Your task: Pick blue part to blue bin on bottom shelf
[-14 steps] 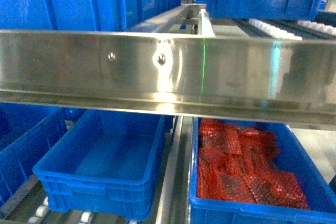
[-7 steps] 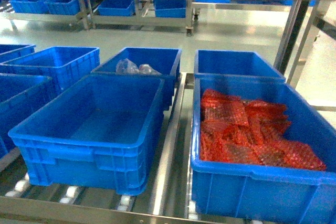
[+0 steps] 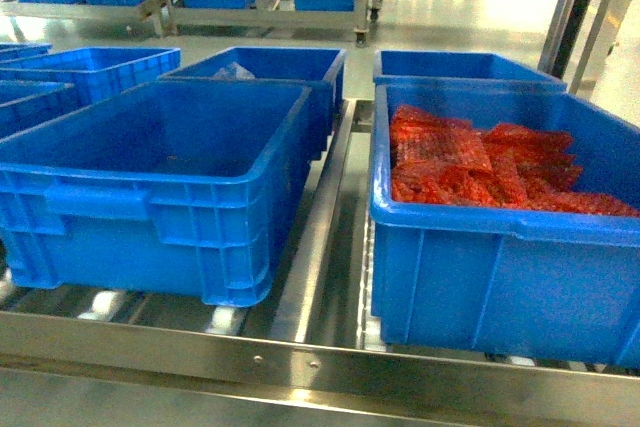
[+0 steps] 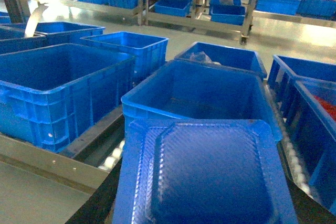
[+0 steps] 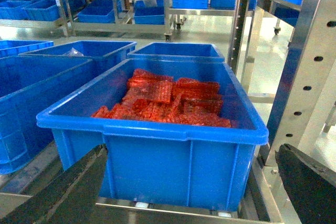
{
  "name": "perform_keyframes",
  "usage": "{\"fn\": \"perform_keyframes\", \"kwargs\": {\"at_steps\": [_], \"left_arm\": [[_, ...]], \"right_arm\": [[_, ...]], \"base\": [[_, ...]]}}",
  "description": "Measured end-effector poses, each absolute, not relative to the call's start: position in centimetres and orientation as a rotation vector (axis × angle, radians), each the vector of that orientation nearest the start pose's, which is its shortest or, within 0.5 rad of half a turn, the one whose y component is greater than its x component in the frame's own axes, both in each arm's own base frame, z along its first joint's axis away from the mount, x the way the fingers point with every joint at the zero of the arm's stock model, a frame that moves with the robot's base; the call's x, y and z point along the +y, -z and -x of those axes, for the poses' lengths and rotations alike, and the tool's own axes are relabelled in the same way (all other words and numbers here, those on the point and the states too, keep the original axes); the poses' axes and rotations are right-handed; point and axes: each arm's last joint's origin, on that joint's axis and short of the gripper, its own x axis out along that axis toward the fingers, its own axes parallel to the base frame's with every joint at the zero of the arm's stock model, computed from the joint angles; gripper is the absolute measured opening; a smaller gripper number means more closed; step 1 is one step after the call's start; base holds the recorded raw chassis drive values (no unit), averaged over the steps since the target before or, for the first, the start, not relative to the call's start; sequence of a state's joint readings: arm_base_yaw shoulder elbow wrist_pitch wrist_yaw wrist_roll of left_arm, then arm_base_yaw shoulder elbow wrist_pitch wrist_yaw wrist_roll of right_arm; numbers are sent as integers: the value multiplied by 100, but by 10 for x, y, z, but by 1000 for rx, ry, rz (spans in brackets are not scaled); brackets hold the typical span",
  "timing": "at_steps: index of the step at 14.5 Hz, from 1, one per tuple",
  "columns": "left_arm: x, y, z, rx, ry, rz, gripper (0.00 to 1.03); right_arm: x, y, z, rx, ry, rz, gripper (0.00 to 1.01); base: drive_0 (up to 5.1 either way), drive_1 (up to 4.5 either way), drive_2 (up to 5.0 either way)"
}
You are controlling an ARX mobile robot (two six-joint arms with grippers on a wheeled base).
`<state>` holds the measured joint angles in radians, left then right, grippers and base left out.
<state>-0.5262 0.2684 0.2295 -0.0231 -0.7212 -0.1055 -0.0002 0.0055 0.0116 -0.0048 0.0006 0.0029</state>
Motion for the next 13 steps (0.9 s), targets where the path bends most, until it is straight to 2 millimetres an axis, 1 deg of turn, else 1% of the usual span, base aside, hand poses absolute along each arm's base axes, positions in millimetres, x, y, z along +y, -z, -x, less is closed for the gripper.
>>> {"fn": "perform_keyframes", "kwargs": {"at_steps": [7,13], "left_arm": [[-35,-218,-98,41,-198,68,43],[-35,-218,-98,39,-198,69,43]], "right_arm": [[0,-166,-97,0,0,-3,98],[0,-167,-97,-2,0,-3,98]], "base": [[0,0,0],[2,411,-406]]}}
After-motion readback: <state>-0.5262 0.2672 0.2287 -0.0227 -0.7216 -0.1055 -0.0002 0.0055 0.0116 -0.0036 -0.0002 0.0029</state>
